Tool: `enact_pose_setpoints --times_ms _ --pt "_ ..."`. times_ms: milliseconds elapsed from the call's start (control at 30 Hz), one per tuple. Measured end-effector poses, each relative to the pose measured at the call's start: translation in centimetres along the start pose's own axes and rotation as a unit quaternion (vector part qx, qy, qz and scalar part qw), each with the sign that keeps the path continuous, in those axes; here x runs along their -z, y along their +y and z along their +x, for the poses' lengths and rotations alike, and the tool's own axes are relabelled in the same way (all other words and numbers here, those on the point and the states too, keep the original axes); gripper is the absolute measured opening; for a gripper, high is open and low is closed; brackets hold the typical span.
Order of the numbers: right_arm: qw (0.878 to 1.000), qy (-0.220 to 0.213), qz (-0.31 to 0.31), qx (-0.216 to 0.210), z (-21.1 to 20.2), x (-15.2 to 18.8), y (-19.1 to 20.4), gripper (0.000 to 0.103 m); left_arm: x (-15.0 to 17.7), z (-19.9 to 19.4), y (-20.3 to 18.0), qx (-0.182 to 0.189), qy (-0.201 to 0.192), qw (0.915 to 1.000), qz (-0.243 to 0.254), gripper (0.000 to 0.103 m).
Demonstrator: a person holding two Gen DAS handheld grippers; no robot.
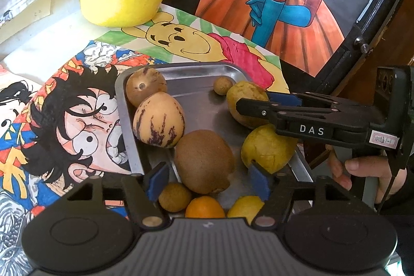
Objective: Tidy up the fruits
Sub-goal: 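Open both tools to release the fruits into the tray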
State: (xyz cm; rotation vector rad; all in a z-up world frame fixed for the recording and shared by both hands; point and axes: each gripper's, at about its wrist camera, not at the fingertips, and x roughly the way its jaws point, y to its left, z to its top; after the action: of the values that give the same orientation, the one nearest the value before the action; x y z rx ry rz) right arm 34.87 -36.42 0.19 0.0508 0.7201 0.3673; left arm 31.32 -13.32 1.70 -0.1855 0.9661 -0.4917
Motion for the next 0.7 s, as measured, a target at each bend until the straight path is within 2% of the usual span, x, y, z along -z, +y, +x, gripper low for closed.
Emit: enact_pose_setpoints --times_ms 467,600,700 --pt "1.0 -0.014 -0.004 -0.003 -0.8 -0.1 0.3 0.081 0.4 -1.4 0.2 0.011 -0.002 0.9998 -0.019 0.089" --pt "1.0 -0.021 0.001 -0.006 -1.1 -0.1 0.1 0.085 0.6 -2.3 0.5 0.013 -0.006 0.9995 -0.028 0.096" --pt "1.0 -0.024 0.004 -0.007 -1.4 -0.1 0.1 0.087 0.9 -3.2 0.5 0.016 -0.014 0.9993 -0.031 0.098"
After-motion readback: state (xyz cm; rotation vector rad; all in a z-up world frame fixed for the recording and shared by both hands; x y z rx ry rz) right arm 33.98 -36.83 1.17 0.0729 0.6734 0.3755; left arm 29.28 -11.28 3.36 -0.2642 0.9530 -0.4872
